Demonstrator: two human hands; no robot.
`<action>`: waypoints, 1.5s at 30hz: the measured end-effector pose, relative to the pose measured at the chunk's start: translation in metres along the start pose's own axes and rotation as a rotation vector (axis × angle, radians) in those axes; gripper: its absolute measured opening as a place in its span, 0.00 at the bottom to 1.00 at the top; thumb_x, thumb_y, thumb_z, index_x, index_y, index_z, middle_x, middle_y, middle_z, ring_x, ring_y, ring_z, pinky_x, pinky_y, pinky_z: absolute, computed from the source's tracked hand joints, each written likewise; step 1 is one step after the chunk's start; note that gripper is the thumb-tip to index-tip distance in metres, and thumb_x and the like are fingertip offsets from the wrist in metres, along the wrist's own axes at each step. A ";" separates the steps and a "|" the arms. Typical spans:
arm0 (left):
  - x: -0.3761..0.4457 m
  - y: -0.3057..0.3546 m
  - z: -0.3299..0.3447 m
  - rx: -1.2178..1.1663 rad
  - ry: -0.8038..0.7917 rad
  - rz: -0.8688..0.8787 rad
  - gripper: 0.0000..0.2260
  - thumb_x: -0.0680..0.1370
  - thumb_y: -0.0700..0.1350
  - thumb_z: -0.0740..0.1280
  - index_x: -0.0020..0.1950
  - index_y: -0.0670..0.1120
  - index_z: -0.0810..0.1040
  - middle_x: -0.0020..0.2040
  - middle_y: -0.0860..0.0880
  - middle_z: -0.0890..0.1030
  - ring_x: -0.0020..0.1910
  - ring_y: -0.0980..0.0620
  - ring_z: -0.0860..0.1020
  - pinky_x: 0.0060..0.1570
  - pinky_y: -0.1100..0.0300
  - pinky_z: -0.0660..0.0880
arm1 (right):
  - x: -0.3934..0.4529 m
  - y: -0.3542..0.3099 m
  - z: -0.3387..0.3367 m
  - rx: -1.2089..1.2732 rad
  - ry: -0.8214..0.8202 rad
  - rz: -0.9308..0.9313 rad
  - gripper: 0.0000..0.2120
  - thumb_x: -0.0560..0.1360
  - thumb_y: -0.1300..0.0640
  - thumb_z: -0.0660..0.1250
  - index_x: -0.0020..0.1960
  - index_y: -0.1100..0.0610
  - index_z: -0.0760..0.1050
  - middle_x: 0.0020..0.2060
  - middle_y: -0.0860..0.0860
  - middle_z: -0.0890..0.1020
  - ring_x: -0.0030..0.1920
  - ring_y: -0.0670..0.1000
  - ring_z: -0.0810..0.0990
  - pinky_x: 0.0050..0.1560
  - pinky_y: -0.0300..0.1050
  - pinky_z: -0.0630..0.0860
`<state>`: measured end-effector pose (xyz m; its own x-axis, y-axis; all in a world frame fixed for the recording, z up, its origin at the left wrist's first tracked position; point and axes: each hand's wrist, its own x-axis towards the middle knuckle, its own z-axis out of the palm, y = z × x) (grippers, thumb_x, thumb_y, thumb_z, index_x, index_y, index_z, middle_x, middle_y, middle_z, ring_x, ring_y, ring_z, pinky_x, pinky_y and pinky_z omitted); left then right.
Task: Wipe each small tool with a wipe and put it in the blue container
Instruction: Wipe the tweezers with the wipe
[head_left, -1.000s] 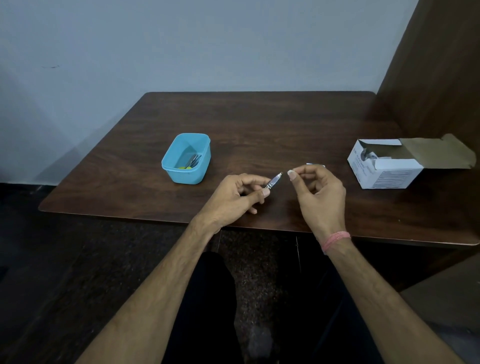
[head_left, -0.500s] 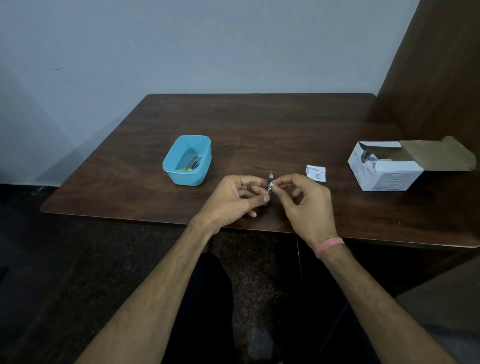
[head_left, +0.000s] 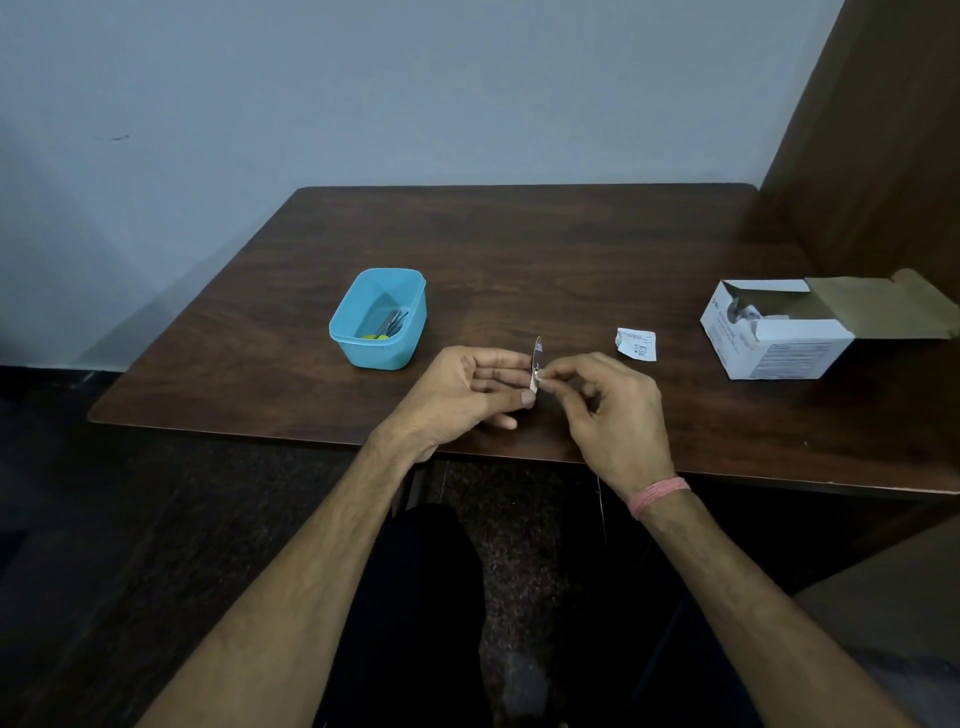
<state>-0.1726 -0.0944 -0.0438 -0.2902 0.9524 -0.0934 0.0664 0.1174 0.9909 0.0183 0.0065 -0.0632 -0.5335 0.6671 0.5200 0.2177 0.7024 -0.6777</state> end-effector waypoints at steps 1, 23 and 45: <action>0.000 0.000 0.001 0.008 -0.006 0.004 0.20 0.79 0.36 0.81 0.70 0.43 0.86 0.58 0.45 0.91 0.54 0.52 0.89 0.43 0.62 0.87 | 0.000 0.000 0.001 0.000 0.001 0.008 0.05 0.79 0.58 0.79 0.51 0.49 0.88 0.47 0.40 0.87 0.38 0.46 0.80 0.42 0.29 0.70; 0.001 -0.001 0.000 -0.005 0.017 -0.022 0.24 0.77 0.31 0.81 0.72 0.41 0.84 0.60 0.43 0.90 0.51 0.53 0.89 0.43 0.61 0.87 | 0.004 0.009 0.004 0.063 -0.135 0.020 0.06 0.77 0.57 0.81 0.48 0.46 0.89 0.43 0.43 0.86 0.29 0.49 0.73 0.37 0.37 0.70; -0.008 0.009 0.012 0.056 0.087 0.043 0.08 0.85 0.44 0.75 0.62 0.43 0.86 0.54 0.42 0.91 0.52 0.52 0.86 0.39 0.60 0.86 | 0.010 0.009 -0.010 0.380 -0.188 0.215 0.04 0.79 0.56 0.80 0.49 0.47 0.87 0.41 0.46 0.88 0.37 0.44 0.79 0.42 0.46 0.77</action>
<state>-0.1585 -0.0972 -0.0355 -0.3675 0.9292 -0.0398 0.1335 0.0951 0.9865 0.0231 0.0226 -0.0590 -0.6552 0.7063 0.2680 0.0432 0.3892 -0.9201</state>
